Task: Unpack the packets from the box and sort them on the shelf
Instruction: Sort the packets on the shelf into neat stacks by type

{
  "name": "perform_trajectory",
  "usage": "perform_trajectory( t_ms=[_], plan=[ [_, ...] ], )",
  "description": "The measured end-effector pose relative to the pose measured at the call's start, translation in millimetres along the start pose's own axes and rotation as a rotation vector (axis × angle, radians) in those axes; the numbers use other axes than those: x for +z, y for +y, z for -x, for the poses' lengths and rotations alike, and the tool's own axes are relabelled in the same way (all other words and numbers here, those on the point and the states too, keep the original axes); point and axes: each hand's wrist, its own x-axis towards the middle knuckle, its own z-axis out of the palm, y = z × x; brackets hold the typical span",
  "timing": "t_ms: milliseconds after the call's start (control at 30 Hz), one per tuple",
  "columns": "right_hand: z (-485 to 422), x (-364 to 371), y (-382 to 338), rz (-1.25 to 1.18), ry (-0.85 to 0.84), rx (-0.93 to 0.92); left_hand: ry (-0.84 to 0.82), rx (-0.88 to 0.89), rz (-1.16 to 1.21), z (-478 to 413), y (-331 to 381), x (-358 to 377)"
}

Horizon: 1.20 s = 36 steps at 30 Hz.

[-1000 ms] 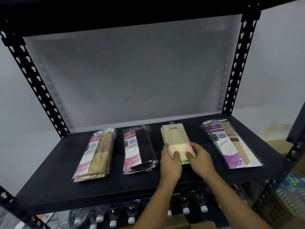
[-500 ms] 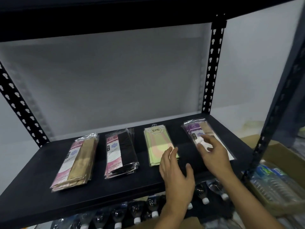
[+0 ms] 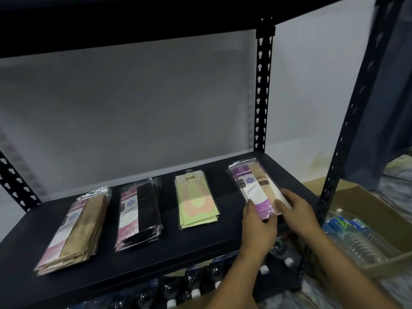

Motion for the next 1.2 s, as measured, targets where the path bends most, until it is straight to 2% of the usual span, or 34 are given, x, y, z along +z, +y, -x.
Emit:
perform_trajectory(
  t_ms=[500, 767, 900, 967, 1067, 1200],
  plan=[
    [-1.5, 34.8, -24.8, 0.061, -0.107, -0.12, 0.138, -0.07, 0.077, -19.7, -10.8, -27.0],
    [-3.3, 43.0, -29.0, 0.066, -0.121, -0.122, 0.123, -0.046, 0.076, -20.4, -14.9, -34.8],
    [5.7, 44.3, -36.4, 0.023, 0.011, -0.154, 0.14, 0.001, 0.054, -5.5, -12.1, -47.3],
    [15.5, 53.0, -46.7, 0.019, 0.074, -0.231, 0.21, 0.072, 0.043, 6.5, -13.4, -64.1],
    [33.2, 80.1, -63.5, -0.068, 0.003, -0.295, 0.416, 0.168, -0.103, 16.9, -28.0, -91.2],
    [50.4, 119.2, -77.1, -0.073, -0.116, -0.35, 0.539, 0.11, -0.262, 20.6, -50.4, -112.7]
  ],
)
